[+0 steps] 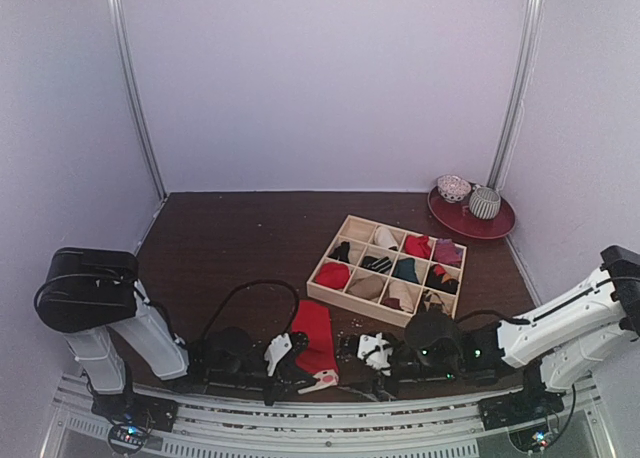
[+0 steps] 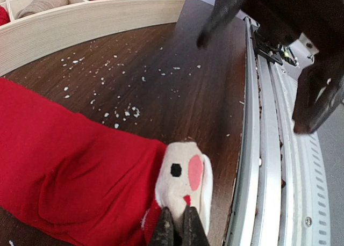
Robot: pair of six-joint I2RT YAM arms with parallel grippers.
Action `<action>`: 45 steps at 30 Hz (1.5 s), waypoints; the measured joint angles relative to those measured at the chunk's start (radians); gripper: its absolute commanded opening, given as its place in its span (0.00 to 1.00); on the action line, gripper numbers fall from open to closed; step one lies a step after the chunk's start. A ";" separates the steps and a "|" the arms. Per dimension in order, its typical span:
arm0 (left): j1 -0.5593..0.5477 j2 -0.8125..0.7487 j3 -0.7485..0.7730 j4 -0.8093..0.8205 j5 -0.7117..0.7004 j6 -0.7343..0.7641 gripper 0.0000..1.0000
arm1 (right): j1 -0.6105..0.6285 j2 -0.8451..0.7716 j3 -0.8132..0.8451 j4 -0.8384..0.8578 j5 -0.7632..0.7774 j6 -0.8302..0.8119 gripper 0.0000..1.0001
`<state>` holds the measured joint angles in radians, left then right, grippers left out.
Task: Roll the socks
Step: Roll a pair of socks at the center of the board.
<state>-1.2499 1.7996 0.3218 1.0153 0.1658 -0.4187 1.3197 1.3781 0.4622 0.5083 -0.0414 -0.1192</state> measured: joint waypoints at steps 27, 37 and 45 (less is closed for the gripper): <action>0.014 0.006 0.015 -0.016 0.041 0.000 0.00 | -0.027 0.373 0.155 0.066 -0.106 -0.301 0.47; 0.020 -0.006 0.014 -0.028 0.047 0.001 0.03 | -0.050 0.381 0.175 0.018 -0.132 -0.243 0.09; 0.026 -0.227 -0.025 -0.263 -0.019 0.074 0.42 | -0.099 0.423 0.248 -0.031 -0.267 -0.089 0.00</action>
<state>-1.2243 1.5723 0.2966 0.7525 0.1471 -0.3443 1.2209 1.8015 0.7105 0.4770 -0.3088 -0.2077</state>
